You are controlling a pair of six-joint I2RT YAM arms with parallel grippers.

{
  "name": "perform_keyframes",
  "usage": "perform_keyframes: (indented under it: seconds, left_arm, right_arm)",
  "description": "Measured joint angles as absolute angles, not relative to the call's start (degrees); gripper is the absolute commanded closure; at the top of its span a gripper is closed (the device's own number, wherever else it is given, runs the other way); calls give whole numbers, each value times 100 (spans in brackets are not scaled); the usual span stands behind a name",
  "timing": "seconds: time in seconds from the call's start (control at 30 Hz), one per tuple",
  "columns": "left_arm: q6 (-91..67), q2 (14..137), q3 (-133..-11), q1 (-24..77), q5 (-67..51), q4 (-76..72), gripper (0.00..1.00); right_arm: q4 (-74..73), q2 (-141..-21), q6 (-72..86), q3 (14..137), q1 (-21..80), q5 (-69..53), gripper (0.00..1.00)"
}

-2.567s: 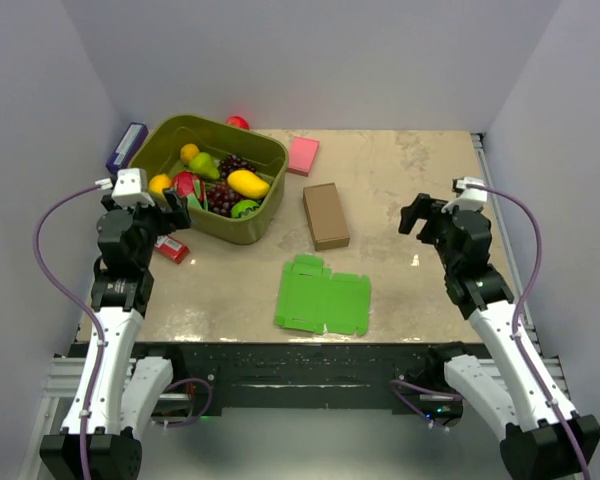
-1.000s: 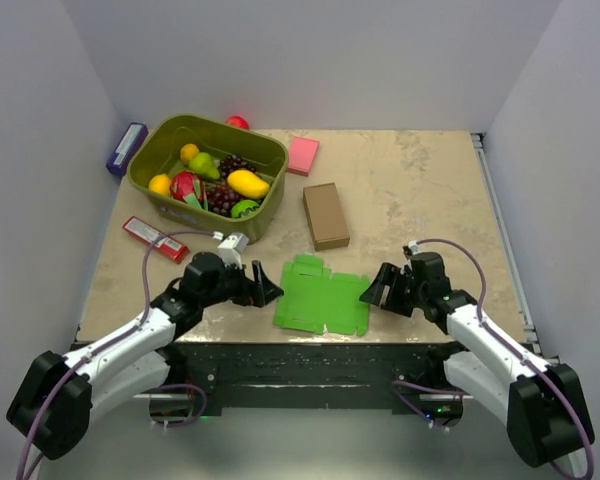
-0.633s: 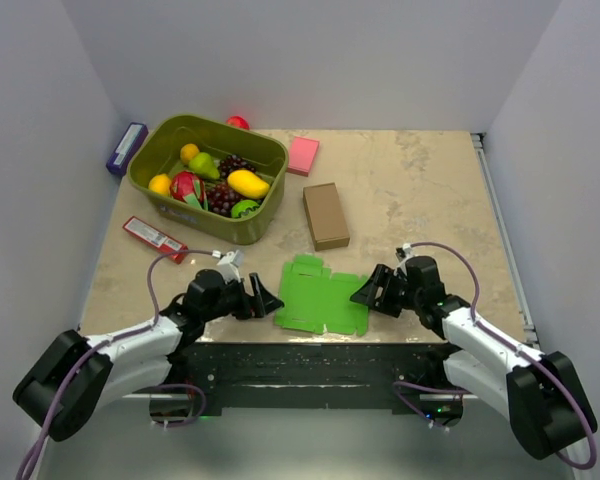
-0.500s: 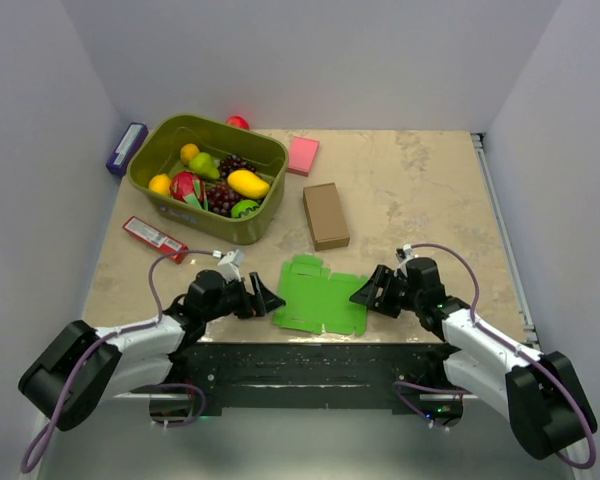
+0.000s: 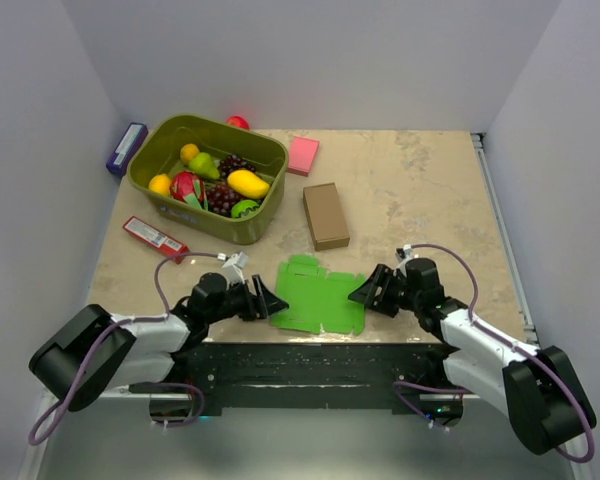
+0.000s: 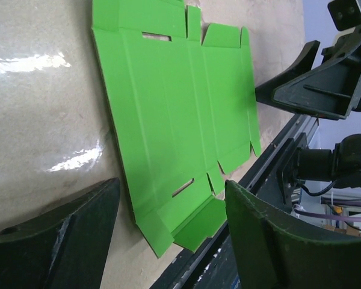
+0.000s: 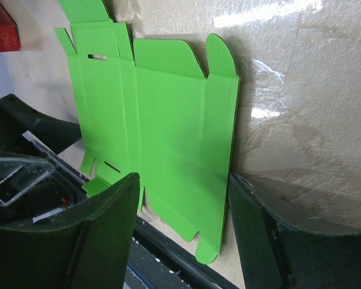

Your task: Fold the paper box

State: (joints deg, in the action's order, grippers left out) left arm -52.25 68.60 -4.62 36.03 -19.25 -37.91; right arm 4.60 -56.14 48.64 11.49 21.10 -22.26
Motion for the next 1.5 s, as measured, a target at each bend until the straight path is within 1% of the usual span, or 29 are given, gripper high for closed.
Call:
perform_keyframes:
  seconds: [0.2,0.37,0.5,0.53,0.6,0.67,0.73,0.8,0.83,0.93,1.13,1.27,1.4,1.5]
  left_arm:
    - [-5502,7244,-390,3846,-1841,-4377,31]
    - [-5614,7325,-386,4010,-1610,-4464,39]
    - [-5647,7391,-390,4084,-1437,-4458,55]
    - [-5647,7430,-390,4097,-1389,-4453,61]
    - [-5649,7494,-401,4119,-1299,-4449,67]
    - [-5645,7544,-410,4136,-1229,-4405,70]
    - [-5625,7559,-449,4145,-1175,-4340,75]
    - [-5572,7564,-537,4152,-1151,-4252,76]
    - [-5524,7564,-589,4158,-1151,-4206,85]
    - [-5328,7564,-810,4167,-1186,-4080,100]
    - [-4762,7454,-1568,4176,-1452,-3675,100]
    - [-4248,7314,-2200,4073,-1756,-3070,100]
    - [-3494,7052,-3083,3594,-2381,-1997,100]
    - [-2615,6952,-3979,3170,-2600,-923,100]
  right_arm:
    - [646,-5749,4869,1149,2121,-2215,37]
    - [720,-5784,4866,1146,2126,-2200,36]
    - [735,-5784,4866,1140,2126,-2196,35]
    - [735,-5784,4866,1140,2126,-2191,34]
    - [740,-5767,4862,1140,2128,-2163,33]
    - [740,-5745,4862,1140,2128,-2147,29]
    - [729,-5690,4862,1140,2134,-2117,24]
    - [692,-5610,4862,1140,2137,-2071,21]
    - [672,-5570,4858,1144,2137,-2049,20]
    - [362,-5404,4783,1234,2137,-1933,16]
    - [-718,-5199,4364,1815,2145,-1529,15]
    - [-1559,-5201,3883,2679,2156,-1044,16]
    - [-2320,-5070,3345,3802,2174,-495,16]
    - [-2392,-4748,2888,4569,2174,-416,16]
